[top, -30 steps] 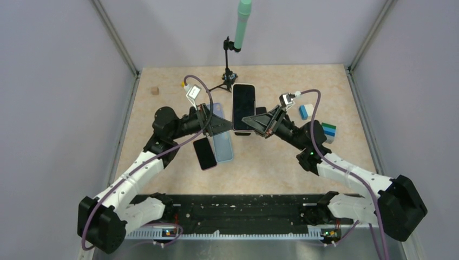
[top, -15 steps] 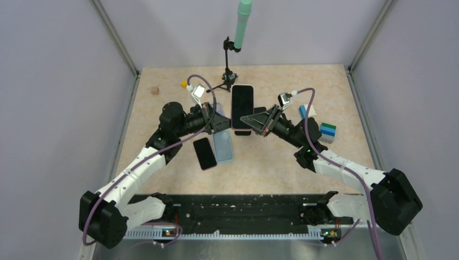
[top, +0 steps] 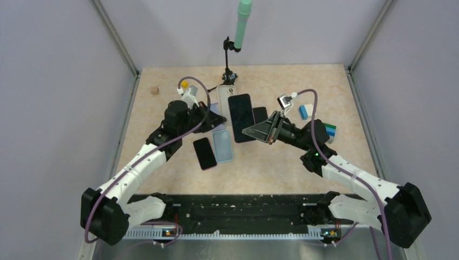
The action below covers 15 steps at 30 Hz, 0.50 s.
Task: Take the phone out of the phone case
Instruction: Remove the phone case from the phone, then place the phone case at the center of the board.
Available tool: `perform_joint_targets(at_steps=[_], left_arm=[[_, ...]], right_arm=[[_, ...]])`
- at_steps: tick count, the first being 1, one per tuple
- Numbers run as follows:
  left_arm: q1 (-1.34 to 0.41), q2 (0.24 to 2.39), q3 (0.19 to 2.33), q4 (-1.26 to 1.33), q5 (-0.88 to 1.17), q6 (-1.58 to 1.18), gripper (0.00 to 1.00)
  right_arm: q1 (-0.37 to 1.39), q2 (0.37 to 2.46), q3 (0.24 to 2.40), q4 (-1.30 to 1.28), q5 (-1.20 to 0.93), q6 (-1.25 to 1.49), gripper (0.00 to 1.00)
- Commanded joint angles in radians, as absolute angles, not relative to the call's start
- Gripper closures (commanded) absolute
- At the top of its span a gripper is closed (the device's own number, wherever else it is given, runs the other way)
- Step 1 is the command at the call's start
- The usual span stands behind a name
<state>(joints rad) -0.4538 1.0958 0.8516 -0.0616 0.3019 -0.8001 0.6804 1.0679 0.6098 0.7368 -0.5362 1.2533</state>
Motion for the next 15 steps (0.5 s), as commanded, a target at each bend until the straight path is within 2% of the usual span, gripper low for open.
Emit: perform_joint_targets(at_steps=[1,4,9,15], left_arm=[[-0.483,1.157,0.884,-0.052,0.379,-0.871,1.00],[-0.531,1.204,0.864,-0.061,0.404,-0.910,1.00],[-0.646,1.211,0.775,-0.013,0.302,-0.994,1.00],[-0.754,1.324,0.733,-0.057,0.184,-1.045,1.00]], right_arm=[[0.641,0.953,0.605,0.480,-0.472,1.101,1.00],[0.617,0.888,0.575,0.268,-0.374,1.016,1.00],[0.573,0.807,0.545,-0.008,-0.224,0.928,1.00],[0.552,0.798,0.496,-0.128,-0.165,0.853,1.00]])
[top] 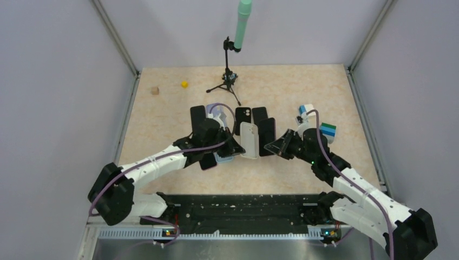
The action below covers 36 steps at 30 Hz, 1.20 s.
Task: Take the phone out of the phone case
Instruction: Place the phone case at the center of the board, then place the phone at the center of the board.
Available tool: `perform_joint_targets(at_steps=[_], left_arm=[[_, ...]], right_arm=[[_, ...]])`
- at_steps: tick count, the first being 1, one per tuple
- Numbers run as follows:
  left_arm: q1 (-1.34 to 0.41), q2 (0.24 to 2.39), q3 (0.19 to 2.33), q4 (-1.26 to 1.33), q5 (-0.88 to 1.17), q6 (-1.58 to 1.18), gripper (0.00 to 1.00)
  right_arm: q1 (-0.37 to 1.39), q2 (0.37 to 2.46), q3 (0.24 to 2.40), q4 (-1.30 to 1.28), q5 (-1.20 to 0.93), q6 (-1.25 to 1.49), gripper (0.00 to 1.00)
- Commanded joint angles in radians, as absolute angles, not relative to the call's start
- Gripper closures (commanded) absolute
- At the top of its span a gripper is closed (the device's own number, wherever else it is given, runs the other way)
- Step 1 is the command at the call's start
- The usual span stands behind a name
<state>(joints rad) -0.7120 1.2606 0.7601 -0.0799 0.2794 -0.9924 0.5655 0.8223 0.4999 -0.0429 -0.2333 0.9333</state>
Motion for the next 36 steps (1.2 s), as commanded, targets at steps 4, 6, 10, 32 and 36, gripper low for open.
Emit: perform_joint_targets(at_steps=[4,6,10,32,36], left_arm=[[-0.794,1.392,0.722,-0.041,0.164,-1.065,1.00],[-0.802,1.424,0.728,-0.049,0.153,-1.072,1.00],[-0.807,1.486,0.709,-0.012,0.195,-1.134,1.00],[-0.853,1.494,0.753,-0.132,0.128,-1.136,0.51],[-0.853,1.456,0.777,-0.184,0.084,-1.101,0.40]], right_arm=[[0.553,0.841,0.482,-0.154,-0.150,0.824,1.00],[0.553,0.880,0.474,-0.152,-0.152,0.817,1.00],[0.553,0.947,0.434,-0.088,-0.190,0.811,1.00],[0.552,1.215,0.430,0.091,-0.250,0.636,0.79],[0.553,1.234,0.458,0.029,-0.208,0.639,0.63]])
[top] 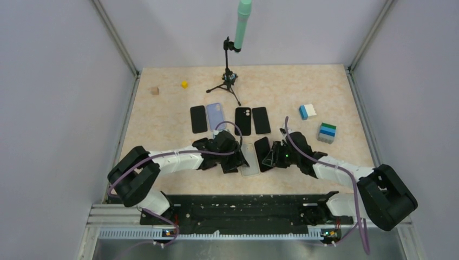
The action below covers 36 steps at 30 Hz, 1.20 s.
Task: Take the phone out of the phone case
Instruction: Place the phone at the center of the board, then reset both arms
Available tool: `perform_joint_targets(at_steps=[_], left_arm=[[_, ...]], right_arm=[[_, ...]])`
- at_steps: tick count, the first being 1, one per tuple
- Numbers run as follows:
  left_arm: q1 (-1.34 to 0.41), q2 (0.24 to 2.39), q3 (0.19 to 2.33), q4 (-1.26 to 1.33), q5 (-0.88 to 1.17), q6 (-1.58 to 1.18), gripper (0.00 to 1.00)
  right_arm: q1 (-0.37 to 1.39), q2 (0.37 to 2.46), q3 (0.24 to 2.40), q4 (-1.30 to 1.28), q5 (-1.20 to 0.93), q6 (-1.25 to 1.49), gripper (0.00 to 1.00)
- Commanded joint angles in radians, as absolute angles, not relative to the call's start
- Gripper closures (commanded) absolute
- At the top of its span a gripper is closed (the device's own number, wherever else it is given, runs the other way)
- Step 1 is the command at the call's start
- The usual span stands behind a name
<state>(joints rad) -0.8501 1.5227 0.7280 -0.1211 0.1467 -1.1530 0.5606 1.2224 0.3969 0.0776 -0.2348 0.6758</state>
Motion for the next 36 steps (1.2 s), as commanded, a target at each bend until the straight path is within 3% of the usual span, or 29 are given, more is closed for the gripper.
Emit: perform_joint_targets(at_steps=[1,4,7,10,21,27,36], left_arm=[[-0.853,1.439,0.783,-0.194,0.070,-1.092,0.33],[-0.853,1.380,0.791,-0.218,0.028,-1.074,0.14],[-0.854,1.314,0.786,-0.236,-0.036,-1.070,0.13],[-0.853,1.231,0.786,-0.289,-0.121,-1.056,0.11],[-0.853,0.790,0.837,-0.672,-0.666,-0.927,0.09],[-0.853,0.479,0.847,-0.762,-0.750,-0.885,0.09],[-0.853,0.152,0.850,-0.877,-0.875,-0.912,0.05]], right_arm=[[0.552,1.231,0.465,0.007,-0.182,0.637,0.56],[0.553,1.188,0.484,-0.081,-0.104,0.613,0.39],[0.554,1.118,0.516,-0.176,0.000,0.589,0.21],[0.553,1.043,0.564,-0.283,0.121,0.571,0.14],[0.554,0.657,0.815,-0.625,0.566,0.517,0.12],[0.555,0.402,0.899,-0.719,0.842,0.500,0.12],[0.555,0.218,1.001,-0.705,0.898,0.439,0.12]])
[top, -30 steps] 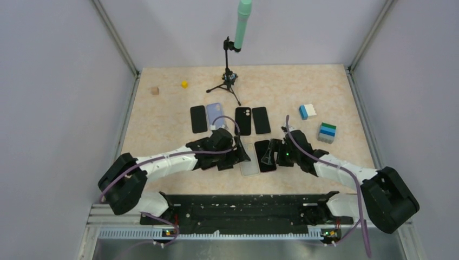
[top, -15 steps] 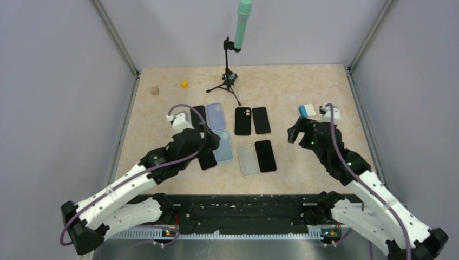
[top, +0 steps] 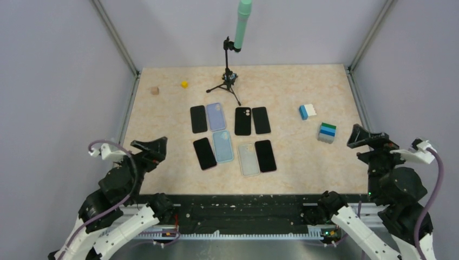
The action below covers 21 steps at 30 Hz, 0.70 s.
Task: Take the phone out of the phone case
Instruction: Reset both arms
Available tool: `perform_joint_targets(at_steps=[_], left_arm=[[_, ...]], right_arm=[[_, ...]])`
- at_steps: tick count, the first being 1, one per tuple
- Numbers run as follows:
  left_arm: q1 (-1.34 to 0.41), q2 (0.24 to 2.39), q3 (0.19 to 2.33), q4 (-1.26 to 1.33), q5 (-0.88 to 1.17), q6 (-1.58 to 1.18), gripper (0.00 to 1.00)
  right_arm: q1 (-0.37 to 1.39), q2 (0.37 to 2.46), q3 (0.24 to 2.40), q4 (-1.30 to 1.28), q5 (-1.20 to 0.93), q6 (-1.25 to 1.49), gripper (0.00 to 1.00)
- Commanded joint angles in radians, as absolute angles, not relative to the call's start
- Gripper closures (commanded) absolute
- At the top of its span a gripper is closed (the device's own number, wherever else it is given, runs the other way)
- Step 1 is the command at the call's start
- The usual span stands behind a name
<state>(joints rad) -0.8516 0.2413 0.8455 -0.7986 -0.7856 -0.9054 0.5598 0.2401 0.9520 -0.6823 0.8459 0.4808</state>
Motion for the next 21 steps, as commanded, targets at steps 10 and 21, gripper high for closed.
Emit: perform_joint_targets(at_steps=[10,21], left_arm=[[-0.853,0.063,0.848,-0.915,-0.855,-0.927,0.02],[-0.853,0.081,0.857,-0.930,-0.873,-0.949,0.02]], right_arm=[[0.555,0.190,0.994,-0.720,0.892,0.463,0.02],[0.555,0.181,0.956,-0.712,0.885,0.494,0.01]])
